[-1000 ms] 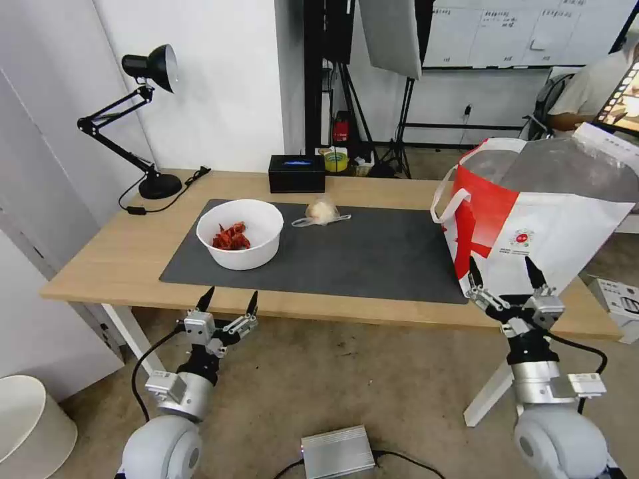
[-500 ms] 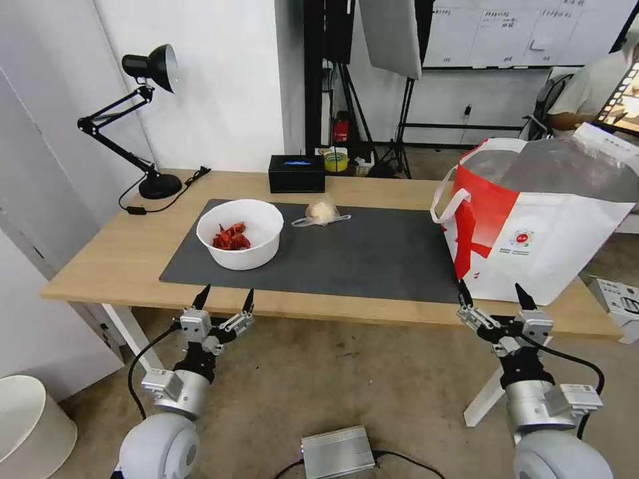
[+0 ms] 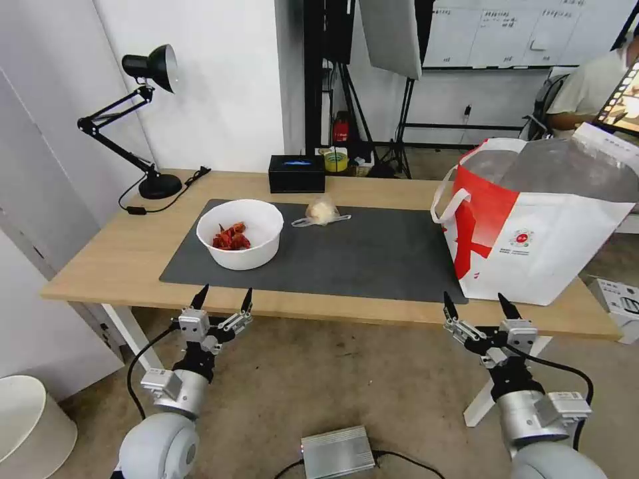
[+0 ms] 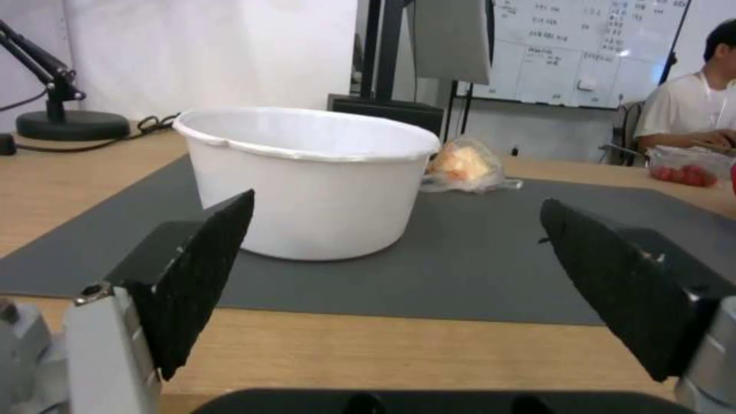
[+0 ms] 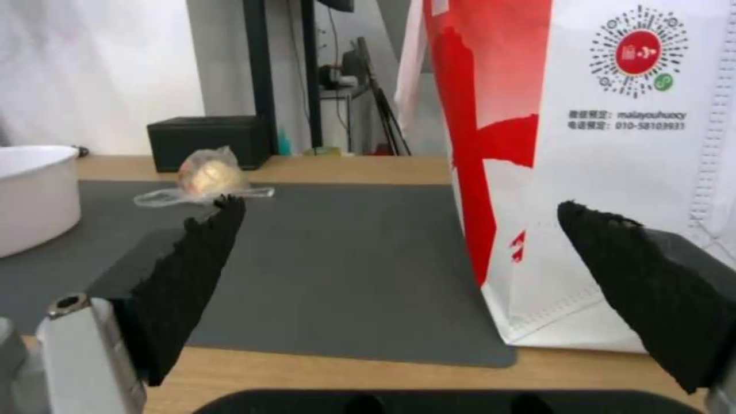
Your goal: Pick up the trash from the table and place it into the takeout bag.
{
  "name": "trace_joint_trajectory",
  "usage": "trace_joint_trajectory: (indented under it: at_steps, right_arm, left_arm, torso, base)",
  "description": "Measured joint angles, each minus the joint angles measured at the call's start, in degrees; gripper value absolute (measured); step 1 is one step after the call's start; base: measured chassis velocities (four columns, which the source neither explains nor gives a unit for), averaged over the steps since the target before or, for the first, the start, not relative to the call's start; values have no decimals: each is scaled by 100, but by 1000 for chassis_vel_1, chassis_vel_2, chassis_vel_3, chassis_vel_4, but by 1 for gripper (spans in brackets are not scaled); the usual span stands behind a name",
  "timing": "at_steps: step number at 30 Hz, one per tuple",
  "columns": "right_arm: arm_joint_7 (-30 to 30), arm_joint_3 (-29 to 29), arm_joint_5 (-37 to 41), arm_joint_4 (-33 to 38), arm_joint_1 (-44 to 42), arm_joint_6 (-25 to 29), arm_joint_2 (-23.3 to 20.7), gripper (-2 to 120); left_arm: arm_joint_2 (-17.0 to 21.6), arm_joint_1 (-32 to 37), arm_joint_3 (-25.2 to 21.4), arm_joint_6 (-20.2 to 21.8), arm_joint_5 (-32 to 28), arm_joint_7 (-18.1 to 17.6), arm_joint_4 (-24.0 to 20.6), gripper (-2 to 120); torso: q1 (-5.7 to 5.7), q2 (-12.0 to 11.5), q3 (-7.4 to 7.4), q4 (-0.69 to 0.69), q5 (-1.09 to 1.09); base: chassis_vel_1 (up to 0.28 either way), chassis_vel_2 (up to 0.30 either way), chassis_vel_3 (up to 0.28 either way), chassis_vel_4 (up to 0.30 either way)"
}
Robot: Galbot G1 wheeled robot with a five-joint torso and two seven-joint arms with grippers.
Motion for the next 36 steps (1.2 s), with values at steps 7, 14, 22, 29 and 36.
trace_joint_trajectory:
  at_steps: [7, 14, 22, 29, 36]
  right_arm:
    - [-85, 9, -7, -21, 6, 74, -7, 100]
    - [-92, 15, -14, -51, 4, 124, 2, 100]
    - [-136, 16, -19, -91, 46, 210, -11, 100]
    - [-221, -84, 378, -170, 528, 252, -280, 100]
    - [-126, -351, 885, -426, 1320, 113, -811, 100]
  left_arm:
    - [-16, 3, 9, 0, -1, -2, -10, 100]
    - [-20, 30, 12, 0, 3, -3, -20, 100]
    - [14, 44, 0, 0, 0, -3, -53, 100]
    - [27, 83, -17, 0, -6, -4, -55, 100]
    - [2, 133, -11, -3, -6, -11, -85, 100]
  torso:
    - [0, 0, 0, 0, 0]
    - [0, 0, 0, 0, 0]
    - [0, 0, 0, 0, 0]
    - [0, 0, 0, 0, 0]
    - [0, 0, 1, 1, 0]
  base:
    - [0, 0, 0, 0]
    - [0, 0, 0, 0]
    - [0, 0, 0, 0]
    - [0, 0, 0, 0]
    - [0, 0, 0, 0]
